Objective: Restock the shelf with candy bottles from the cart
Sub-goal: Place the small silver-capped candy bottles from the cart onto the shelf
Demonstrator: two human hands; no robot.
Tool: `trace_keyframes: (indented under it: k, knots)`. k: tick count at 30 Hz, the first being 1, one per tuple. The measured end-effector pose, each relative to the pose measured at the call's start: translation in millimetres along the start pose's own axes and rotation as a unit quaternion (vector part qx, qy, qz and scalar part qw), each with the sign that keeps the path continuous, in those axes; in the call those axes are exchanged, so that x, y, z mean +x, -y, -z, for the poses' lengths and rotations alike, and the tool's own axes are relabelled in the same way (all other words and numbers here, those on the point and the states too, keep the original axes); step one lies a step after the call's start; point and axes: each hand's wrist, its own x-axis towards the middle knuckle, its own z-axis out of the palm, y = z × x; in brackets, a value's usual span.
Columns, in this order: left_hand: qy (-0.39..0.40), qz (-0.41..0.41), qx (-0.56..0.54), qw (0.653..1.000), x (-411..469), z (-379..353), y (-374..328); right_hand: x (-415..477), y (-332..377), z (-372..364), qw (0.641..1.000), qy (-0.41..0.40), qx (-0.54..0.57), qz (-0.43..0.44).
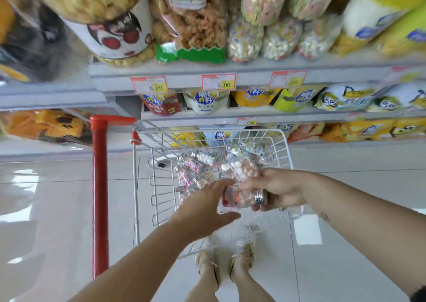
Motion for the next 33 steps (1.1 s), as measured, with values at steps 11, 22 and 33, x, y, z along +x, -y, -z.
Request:
trace_keyframes:
  k: [11, 22, 33]
  knots:
    - [-0.085, -0.066, -0.038, 0.993, -80, 134, -161, -215, 66, -39, 0.971, -0.083, -0.070, 0.211]
    - [-0.064, -0.072, -0.593, 0.799, -93, 248, -187, -299, 152, -60, 0.879, -0.297, -0.138, 0.347]
    - [-0.198, -0.164, -0.351, 0.900, -50, 378, -192, -304, 268, -71, 0.628, -0.561, -0.377, 0.385]
